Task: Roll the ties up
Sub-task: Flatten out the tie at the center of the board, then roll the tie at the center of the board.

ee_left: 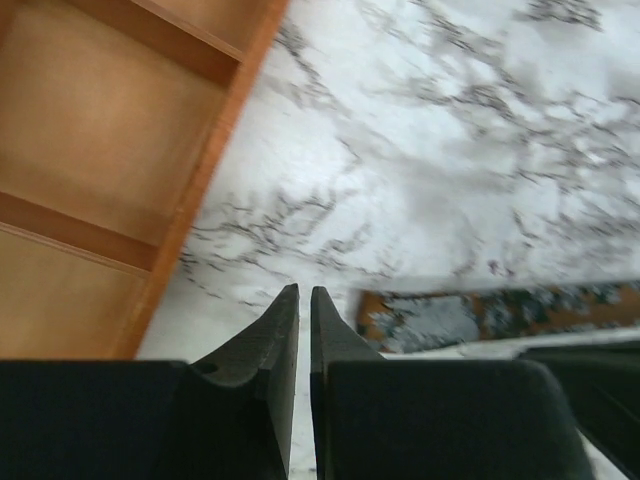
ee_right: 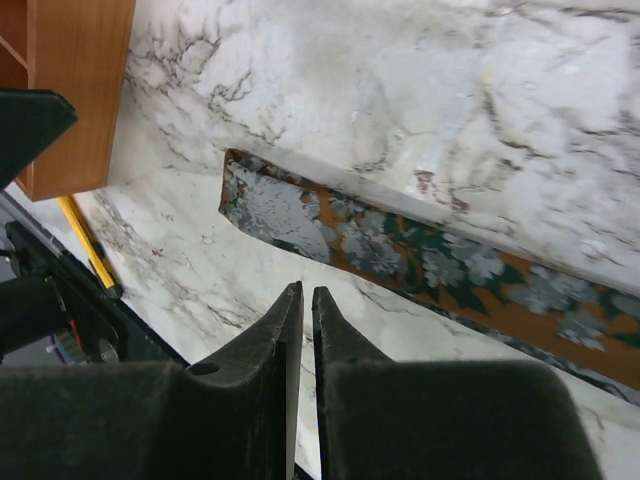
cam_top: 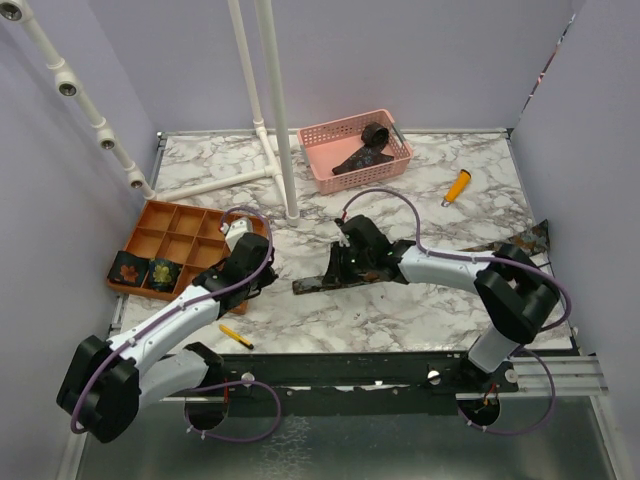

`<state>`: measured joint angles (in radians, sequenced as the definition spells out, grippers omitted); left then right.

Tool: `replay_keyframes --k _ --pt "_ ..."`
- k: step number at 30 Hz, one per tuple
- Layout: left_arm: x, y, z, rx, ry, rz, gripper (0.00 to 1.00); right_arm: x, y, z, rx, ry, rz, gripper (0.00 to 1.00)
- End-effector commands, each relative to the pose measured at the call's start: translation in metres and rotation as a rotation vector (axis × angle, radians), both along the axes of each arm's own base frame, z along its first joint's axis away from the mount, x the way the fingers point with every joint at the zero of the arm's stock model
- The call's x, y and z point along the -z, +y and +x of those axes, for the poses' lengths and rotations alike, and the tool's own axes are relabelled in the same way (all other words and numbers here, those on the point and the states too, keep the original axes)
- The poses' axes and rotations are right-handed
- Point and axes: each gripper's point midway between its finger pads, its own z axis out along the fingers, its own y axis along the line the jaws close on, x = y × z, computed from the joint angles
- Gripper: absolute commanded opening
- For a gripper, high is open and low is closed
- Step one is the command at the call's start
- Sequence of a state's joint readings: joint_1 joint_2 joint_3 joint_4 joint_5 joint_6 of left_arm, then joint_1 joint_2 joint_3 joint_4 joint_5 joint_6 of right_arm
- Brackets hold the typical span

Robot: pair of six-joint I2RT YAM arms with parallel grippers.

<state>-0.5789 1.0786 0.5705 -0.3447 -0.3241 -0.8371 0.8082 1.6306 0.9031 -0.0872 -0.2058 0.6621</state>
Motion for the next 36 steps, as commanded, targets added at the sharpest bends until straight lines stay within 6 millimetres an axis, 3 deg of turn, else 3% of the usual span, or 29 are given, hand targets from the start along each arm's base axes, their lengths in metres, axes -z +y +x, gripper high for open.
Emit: replay_keyframes --k 1,10,19,22,24,27,29,32,36 --pt "-0.009 -0.045 -0.018 0.15 -0.009 -0.246 0.13 0.004 0.026 -0.004 -0.055 0.033 0.064 0.11" --pt "-0.006 -0.071 -0.029 0.236 -0.022 -0.406 0.12 -0.016 0.071 -0.015 -0.169 0.091 0.346 0.05" --pt "0.015 -0.067 -0.028 0.216 0.018 -0.361 0.14 0.054 0.056 -0.022 -0.105 0.224 0.187 0.0" --pt "0.022 -0.061 -0.029 0.198 0.026 -0.336 0.21 0.063 0.05 -0.023 -0.086 0.23 0.159 0.0" --pt "0.026 -0.06 -0.03 0.197 0.037 -0.326 0.34 0.066 0.047 -0.023 -0.076 0.229 0.142 0.0" --pt "0.032 -0.055 -0.028 0.181 0.041 -0.293 0.54 0.066 0.046 -0.02 -0.066 0.215 0.127 0.0" --pt "0.035 -0.054 -0.027 0.181 0.047 -0.277 0.61 0.061 0.046 -0.019 -0.073 0.199 0.135 0.0" --pt "0.04 -0.055 -0.024 0.189 0.059 -0.255 0.62 0.047 0.048 -0.017 -0.092 0.163 0.16 0.0" --pt "0.045 -0.061 -0.021 0.235 0.084 -0.231 0.56 0.023 0.054 -0.02 -0.154 0.142 0.201 0.01"
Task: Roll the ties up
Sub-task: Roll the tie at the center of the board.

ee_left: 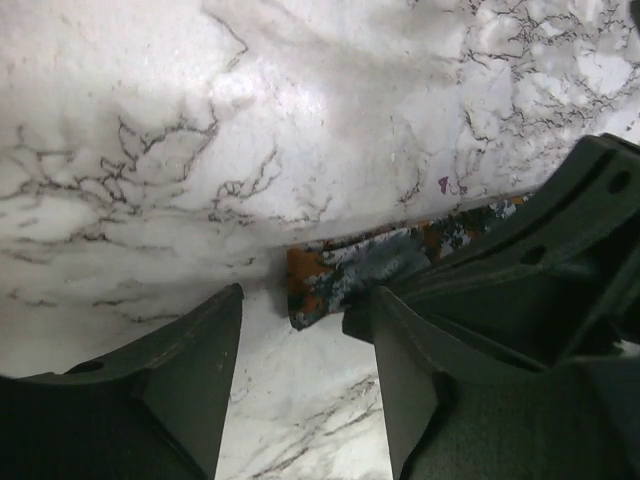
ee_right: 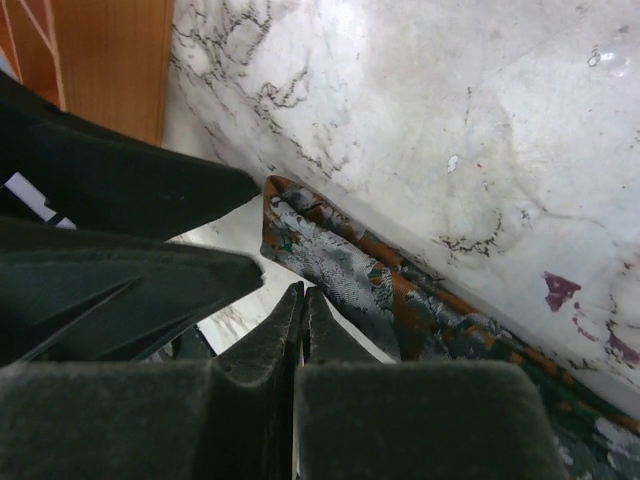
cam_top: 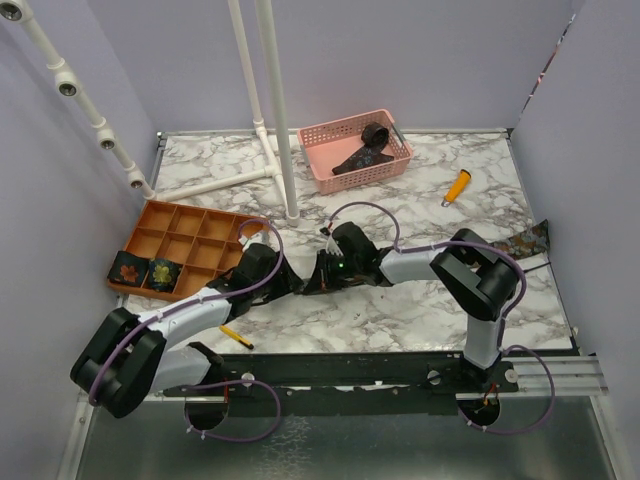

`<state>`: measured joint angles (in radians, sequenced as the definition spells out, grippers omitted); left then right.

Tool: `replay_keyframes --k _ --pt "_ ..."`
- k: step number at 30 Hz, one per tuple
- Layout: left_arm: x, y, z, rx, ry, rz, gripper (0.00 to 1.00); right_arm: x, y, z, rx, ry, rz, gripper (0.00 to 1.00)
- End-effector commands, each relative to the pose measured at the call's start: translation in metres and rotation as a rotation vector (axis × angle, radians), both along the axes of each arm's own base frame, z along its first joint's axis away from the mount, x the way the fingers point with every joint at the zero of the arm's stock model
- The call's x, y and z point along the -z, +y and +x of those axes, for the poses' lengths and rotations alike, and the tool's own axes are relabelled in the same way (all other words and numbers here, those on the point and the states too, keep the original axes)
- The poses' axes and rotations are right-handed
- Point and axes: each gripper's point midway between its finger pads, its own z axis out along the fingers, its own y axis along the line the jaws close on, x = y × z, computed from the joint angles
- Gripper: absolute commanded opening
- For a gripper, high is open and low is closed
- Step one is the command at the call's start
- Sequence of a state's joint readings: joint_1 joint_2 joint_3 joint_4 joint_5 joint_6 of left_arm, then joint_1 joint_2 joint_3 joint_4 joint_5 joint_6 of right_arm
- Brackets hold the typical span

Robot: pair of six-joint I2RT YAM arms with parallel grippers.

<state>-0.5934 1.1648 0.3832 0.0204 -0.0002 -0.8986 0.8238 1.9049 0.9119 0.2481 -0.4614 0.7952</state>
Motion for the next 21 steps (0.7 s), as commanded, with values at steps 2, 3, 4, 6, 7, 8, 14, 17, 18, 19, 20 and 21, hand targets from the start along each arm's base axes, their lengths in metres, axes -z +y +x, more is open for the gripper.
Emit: replay_keyframes --k 2,3,4,6,7,8,14,17,18,19,20,21 --pt "0.01 -0.002 0.004 0.056 0.011 0.071 0.52 -0.026 -0.003 -0.006 -0.06 -0.055 0.01 0.01" --pt "0.012 -0.002 0.004 0.06 0.015 0.077 0.51 -0.03 -0.005 -0.007 -0.065 -0.063 0.009 0.01" --pt "0.014 -0.001 0.004 0.063 0.019 0.084 0.5 -0.034 -0.007 -0.008 -0.069 -0.075 0.006 0.01" --pt "0.017 0.0 0.002 0.074 0.026 0.1 0.47 -0.04 -0.012 -0.009 -0.073 -0.097 -0.004 0.01" --pt "0.017 0.001 0.002 0.078 0.025 0.105 0.46 -0.042 -0.015 -0.009 -0.067 -0.104 -0.016 0.01" --pt "0.02 0.002 0.0 0.085 0.039 0.12 0.45 -0.044 -0.018 -0.01 -0.069 -0.116 -0.023 0.01" --pt "0.023 0.008 -0.006 0.121 0.074 0.178 0.44 -0.049 -0.031 -0.01 -0.071 -0.167 -0.064 0.01" --pt "0.023 0.009 -0.007 0.132 0.078 0.189 0.42 -0.047 -0.034 -0.002 -0.044 -0.191 -0.089 0.01" --pt "0.025 0.009 -0.007 0.132 0.083 0.192 0.39 -0.045 -0.035 -0.001 -0.034 -0.188 -0.105 0.01" --pt "0.026 0.009 -0.007 0.132 0.087 0.195 0.33 -0.042 -0.039 0.001 -0.021 -0.179 -0.126 0.01" --pt "0.027 0.009 -0.006 0.132 0.092 0.197 0.29 -0.042 -0.04 0.003 -0.008 -0.182 -0.138 0.01" --pt "0.027 0.007 -0.007 0.14 0.1 0.191 0.26 -0.041 -0.041 0.006 0.008 -0.183 -0.153 0.01"
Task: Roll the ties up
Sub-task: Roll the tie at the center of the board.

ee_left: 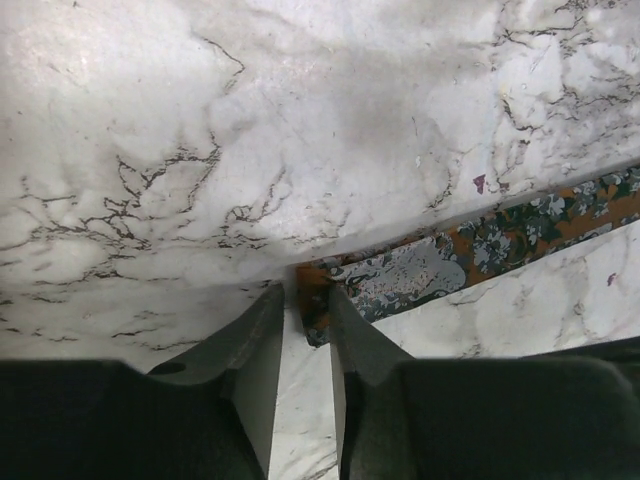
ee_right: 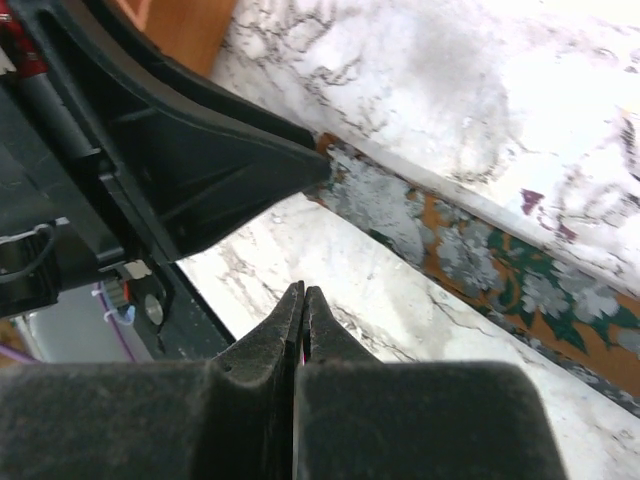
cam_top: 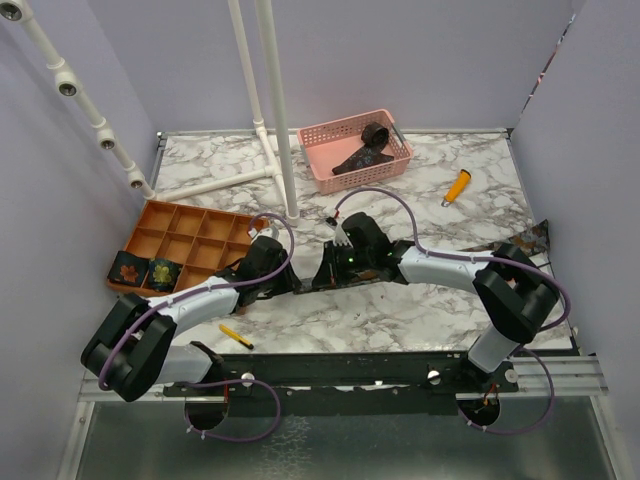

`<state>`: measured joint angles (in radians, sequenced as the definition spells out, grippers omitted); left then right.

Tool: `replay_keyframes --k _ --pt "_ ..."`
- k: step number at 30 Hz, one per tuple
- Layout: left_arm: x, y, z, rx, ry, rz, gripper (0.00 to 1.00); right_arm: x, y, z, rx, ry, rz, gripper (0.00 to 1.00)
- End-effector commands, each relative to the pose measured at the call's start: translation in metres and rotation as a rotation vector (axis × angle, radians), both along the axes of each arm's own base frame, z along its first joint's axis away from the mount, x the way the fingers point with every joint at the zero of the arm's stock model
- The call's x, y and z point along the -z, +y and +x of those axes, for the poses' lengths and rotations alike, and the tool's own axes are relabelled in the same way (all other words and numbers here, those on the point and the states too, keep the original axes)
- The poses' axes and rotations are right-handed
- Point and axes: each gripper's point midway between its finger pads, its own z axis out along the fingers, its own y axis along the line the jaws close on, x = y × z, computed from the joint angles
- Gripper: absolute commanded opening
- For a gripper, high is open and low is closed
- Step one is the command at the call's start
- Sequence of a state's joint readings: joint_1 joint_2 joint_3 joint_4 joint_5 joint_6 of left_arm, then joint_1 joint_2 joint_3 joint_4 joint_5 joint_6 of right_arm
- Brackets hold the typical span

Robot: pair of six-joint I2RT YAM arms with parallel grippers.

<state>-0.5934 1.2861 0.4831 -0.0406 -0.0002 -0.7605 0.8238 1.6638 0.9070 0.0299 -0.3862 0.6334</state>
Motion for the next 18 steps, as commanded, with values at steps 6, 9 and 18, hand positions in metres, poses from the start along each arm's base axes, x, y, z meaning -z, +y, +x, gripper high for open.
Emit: replay_keyframes --k 6,9,18 --pt "0.019 0.005 -0.016 0.05 0.094 0.063 0.17 0.021 -0.02 0.019 0.129 -0.011 -0.149 0.01" --pt "0.019 0.004 -0.017 0.053 0.094 0.061 0.11 0.025 -0.019 0.022 0.145 0.003 -0.163 0.01" --pt "0.015 0.002 -0.02 0.05 0.098 0.033 0.26 0.042 -0.021 0.029 0.184 0.022 -0.219 0.01"
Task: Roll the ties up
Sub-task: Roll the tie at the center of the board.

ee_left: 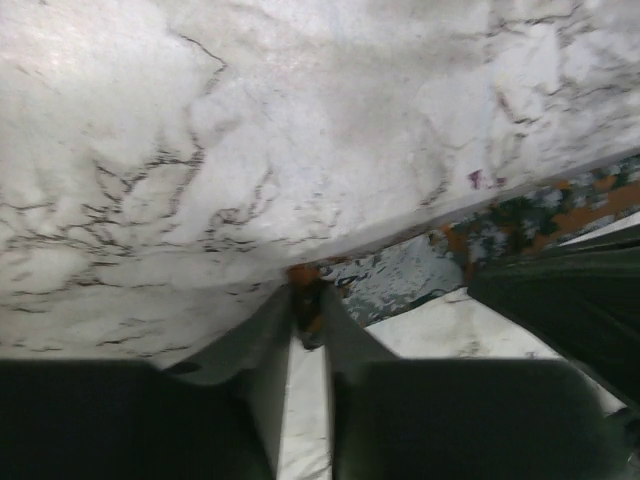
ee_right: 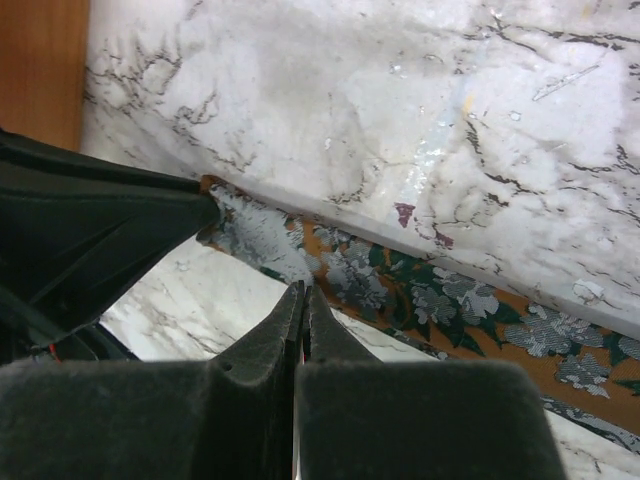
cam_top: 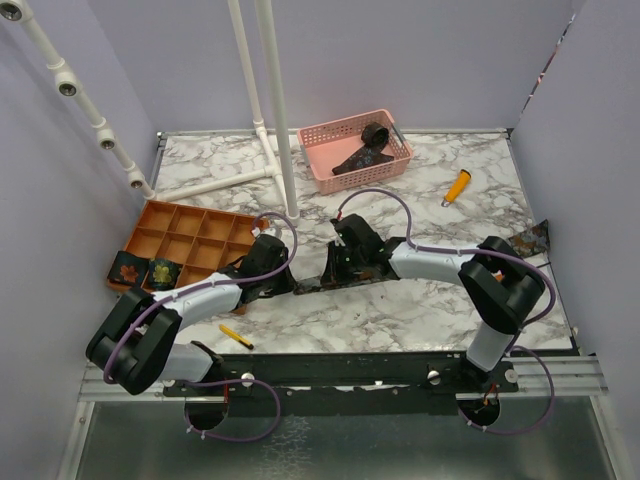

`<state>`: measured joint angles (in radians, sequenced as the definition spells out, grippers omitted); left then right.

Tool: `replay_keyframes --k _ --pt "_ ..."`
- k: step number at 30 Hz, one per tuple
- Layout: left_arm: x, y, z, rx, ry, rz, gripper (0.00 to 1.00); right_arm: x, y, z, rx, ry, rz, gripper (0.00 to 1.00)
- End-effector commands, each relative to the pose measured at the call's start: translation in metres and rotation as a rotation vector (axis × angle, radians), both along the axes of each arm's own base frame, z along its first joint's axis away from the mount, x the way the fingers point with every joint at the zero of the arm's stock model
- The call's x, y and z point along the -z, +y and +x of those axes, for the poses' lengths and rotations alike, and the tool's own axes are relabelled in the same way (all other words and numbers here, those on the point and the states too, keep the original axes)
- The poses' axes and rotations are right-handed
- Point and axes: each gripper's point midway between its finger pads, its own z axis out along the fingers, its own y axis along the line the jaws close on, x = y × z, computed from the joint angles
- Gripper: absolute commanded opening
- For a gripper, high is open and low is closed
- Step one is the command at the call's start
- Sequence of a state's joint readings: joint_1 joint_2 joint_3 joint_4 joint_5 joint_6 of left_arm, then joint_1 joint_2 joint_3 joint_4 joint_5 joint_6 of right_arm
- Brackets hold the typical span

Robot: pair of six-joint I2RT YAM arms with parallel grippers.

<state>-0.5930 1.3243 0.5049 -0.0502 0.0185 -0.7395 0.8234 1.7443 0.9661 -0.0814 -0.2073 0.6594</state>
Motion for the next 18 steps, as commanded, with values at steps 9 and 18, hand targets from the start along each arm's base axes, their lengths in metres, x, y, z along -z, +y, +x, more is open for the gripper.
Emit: replay_keyframes --k 9,18 --pt "0.012 0.003 -0.027 0.038 0.107 0.006 0.37 0.001 -0.003 0.007 0.038 -0.005 -0.028 0.01" --pt "0.02 -0.001 -0.032 0.066 0.143 -0.004 0.16 -0.002 -0.002 0.006 0.038 -0.004 -0.017 0.01"
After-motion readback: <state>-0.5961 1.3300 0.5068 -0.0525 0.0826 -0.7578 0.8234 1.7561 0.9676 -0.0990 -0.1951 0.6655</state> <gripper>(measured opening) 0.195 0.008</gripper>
